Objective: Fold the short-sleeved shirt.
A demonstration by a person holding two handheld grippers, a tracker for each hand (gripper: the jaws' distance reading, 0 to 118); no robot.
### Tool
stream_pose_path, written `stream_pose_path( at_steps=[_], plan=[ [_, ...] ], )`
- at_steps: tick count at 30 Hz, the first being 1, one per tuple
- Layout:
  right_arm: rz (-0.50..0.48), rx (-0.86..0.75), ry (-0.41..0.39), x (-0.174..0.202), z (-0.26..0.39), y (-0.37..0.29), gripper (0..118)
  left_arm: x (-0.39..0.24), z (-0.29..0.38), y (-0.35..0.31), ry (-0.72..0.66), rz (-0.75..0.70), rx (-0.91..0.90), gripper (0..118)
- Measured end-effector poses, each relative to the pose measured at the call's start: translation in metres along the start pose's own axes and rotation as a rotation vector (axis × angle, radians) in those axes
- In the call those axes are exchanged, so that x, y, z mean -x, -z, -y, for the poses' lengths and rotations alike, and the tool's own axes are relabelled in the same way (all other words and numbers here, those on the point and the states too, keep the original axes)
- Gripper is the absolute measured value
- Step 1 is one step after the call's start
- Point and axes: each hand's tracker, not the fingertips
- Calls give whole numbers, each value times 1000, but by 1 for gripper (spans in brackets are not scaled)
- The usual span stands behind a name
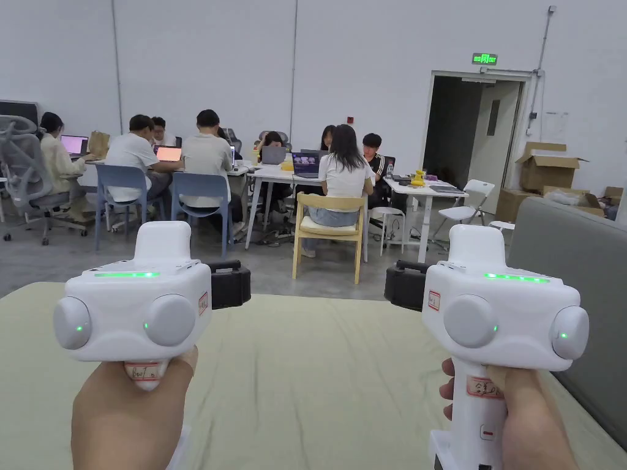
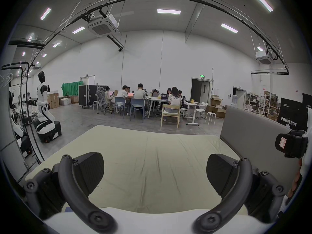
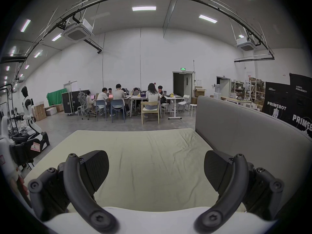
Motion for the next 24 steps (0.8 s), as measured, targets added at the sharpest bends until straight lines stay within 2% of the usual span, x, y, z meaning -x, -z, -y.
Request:
stream_pose_path(
  at_steps=[14,24],
  plan=[
    [11,-4,-39,5,4,-2,116,-1,-4,-4,5,1,-17,118],
    [5,7,-30,5,4,-2,116,-2,-9,-12,3,16,-20,118]
  ],
)
